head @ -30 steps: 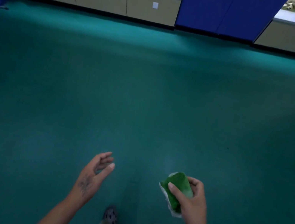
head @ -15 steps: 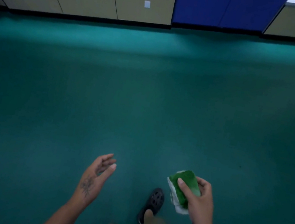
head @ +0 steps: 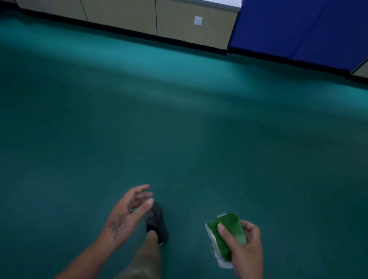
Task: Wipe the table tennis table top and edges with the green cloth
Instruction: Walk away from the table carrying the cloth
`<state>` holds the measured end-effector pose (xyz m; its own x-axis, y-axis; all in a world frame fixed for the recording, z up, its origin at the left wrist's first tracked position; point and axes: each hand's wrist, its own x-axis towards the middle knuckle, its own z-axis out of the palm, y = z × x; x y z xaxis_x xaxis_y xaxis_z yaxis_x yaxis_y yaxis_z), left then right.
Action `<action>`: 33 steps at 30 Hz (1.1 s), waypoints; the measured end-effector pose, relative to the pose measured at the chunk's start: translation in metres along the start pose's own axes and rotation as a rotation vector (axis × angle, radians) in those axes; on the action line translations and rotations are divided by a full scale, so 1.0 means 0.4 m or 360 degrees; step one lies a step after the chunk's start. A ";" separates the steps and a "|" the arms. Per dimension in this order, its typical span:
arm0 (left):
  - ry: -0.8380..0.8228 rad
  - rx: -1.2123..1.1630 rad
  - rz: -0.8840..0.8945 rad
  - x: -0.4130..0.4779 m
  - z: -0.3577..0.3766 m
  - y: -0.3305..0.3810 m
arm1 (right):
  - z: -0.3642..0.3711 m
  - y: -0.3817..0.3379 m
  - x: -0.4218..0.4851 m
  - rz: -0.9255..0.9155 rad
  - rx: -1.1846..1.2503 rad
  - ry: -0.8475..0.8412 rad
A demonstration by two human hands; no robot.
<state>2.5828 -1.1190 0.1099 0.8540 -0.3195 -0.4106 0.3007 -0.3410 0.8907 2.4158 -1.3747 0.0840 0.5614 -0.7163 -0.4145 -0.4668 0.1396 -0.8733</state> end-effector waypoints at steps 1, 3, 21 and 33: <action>0.0003 -0.0010 -0.0003 0.057 -0.004 0.016 | 0.025 -0.023 0.053 -0.0008 -0.0009 0.0013; 0.0014 -0.0010 -0.0005 0.175 -0.019 0.053 | 0.079 -0.079 0.152 -0.0016 -0.0033 0.0040; -0.0004 0.0029 -0.0025 1.065 -0.051 0.501 | 0.382 -0.575 0.934 0.0053 -0.0042 0.0036; 0.0259 -0.0028 -0.0128 1.566 0.156 0.788 | 0.382 -0.887 1.585 0.0003 -0.0040 -0.0089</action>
<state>3.1860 -1.4818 0.1210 0.8841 -0.1439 -0.4446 0.3766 -0.3438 0.8602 3.0418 -1.7740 0.0918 0.5974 -0.6767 -0.4304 -0.4845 0.1231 -0.8661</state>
